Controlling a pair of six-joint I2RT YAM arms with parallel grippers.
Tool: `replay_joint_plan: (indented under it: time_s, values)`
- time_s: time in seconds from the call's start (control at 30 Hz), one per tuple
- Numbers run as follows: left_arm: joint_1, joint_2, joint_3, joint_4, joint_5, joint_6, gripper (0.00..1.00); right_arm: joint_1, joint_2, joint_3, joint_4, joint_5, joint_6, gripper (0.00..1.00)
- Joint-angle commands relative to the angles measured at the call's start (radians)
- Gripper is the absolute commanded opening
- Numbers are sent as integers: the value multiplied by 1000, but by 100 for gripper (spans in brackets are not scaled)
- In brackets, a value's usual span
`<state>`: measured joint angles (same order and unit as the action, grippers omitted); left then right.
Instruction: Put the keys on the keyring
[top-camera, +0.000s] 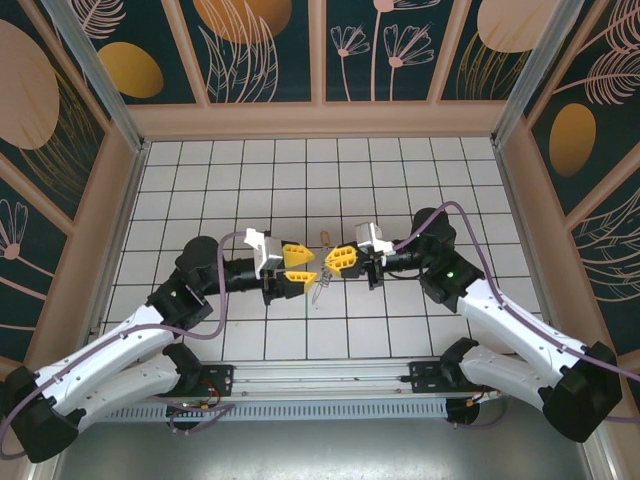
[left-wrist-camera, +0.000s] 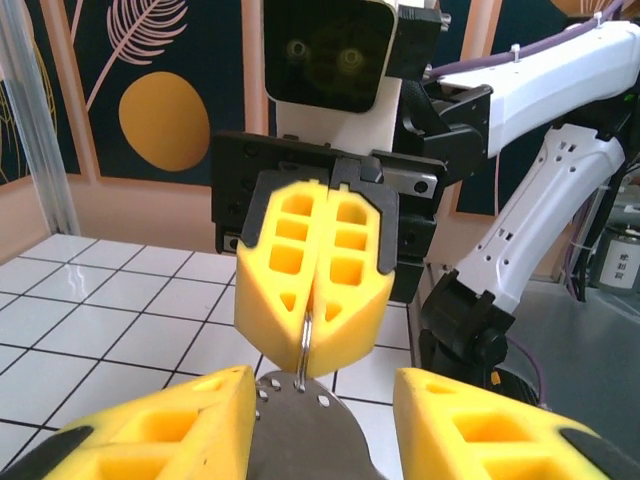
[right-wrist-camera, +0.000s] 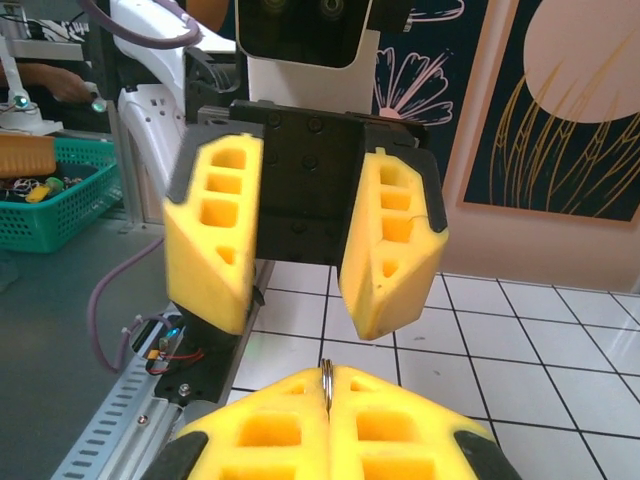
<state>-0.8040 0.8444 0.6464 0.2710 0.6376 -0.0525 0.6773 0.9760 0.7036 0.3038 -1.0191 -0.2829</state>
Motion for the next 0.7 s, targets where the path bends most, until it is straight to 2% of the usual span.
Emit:
replay_joint_plan:
  time_s: [0.0,0.23,0.5,0.67]
  values:
    - [-6,23,35,-45,-29,81,32,8,3,-12,57,-48,-9,0]
    - [-10,69,55,-50,-17,94,25,8,11,-13,54,-50,-14,0]
    - [-12,81,61,-44,-3,93,24,10,35,-15,44,-29,-21,0]
    - [-13,97,59,-31,-15,92,15,13,31,-15,45,-36,-20,0]
